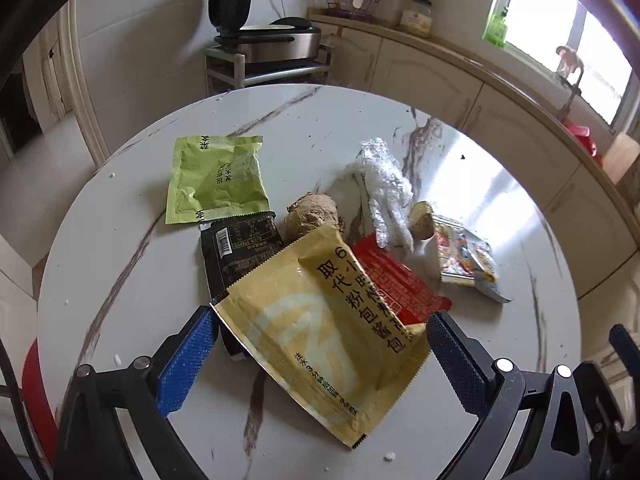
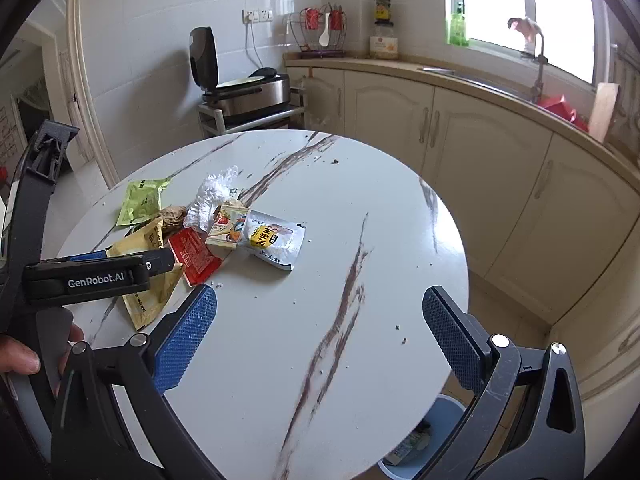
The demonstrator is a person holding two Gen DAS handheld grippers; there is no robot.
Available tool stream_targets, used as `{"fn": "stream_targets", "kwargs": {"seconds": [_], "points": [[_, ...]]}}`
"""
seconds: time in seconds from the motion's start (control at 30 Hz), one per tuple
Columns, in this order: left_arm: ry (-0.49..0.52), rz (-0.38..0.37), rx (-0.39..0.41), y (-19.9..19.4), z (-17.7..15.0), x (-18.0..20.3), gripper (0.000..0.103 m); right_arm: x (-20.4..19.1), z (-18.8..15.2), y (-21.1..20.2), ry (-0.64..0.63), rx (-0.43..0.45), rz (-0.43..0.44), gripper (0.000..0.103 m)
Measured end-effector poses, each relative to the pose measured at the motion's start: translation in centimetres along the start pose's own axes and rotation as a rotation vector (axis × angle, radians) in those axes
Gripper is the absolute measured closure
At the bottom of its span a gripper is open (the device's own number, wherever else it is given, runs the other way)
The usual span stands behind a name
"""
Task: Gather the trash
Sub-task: 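Move both tools back over the remaining table trash, then grasp the yellow packet with the left tool while the right tool grasps the strawberry-print packet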
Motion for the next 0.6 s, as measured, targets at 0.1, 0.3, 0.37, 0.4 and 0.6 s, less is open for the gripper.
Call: {"fn": "stream_targets", "kwargs": {"seconds": [0.1, 0.3, 0.37, 0.4, 0.6], "points": [[0.059, -0.015, 0.003, 0.6, 0.0, 0.2, 0.001, -0.2, 0.5, 0.9, 0.001, -0.011, 0.02, 0.0], [0.106, -0.075, -0.018, 1.9, -0.9, -1.5, 0.021, -1.2, 1.7, 2.1, -0.017, -0.029, 0.039, 0.0], [0.124, -0.1, -0.022, 1.2, -1.5, -2.3, 0.028, -1.8, 1.8, 2.4, -0.025, -0.036, 0.046, 0.0], [0.117, -0.117, -0.023, 0.6, -1.7, -2.8, 0.03, -2.2, 1.9, 2.5, -0.027, -0.037, 0.052, 0.0], [0.095, -0.173, -0.023, -1.6, -2.4, -5.3, 0.041, -4.9, 2.2, 3.4, -0.054, -0.06, 0.082, 0.0]]}}
Point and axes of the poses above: each gripper's, at about its wrist camera, not at the fingertips, and y roughly the way its jaws point, x to its right, z to its top, the point moved 5 cm from there along y, roughly the way its jaws point, and after that the axes turned 10 degrees about -z, right-handed, at the moved point
